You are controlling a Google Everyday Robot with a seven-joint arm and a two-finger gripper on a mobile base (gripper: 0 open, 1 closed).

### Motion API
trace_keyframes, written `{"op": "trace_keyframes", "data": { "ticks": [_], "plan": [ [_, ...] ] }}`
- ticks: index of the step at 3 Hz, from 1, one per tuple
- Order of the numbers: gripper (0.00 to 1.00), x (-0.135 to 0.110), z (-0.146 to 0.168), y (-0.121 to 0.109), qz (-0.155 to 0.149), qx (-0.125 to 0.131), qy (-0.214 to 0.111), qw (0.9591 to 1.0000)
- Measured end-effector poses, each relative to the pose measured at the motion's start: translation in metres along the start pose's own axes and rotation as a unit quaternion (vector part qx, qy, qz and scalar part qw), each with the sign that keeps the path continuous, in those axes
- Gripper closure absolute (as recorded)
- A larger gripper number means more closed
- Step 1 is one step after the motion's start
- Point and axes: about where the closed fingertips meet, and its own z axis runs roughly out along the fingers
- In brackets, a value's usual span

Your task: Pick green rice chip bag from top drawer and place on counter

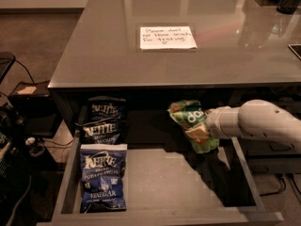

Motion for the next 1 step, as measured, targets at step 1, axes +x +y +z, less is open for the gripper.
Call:
{"op": "trace_keyframes", "data": {
  "ticks": [1],
  "plan": [
    [1.00, -0.0111, -0.0258, 0.0342, -0.032, -0.068, 0.015, 0.9971]
  ]
}}
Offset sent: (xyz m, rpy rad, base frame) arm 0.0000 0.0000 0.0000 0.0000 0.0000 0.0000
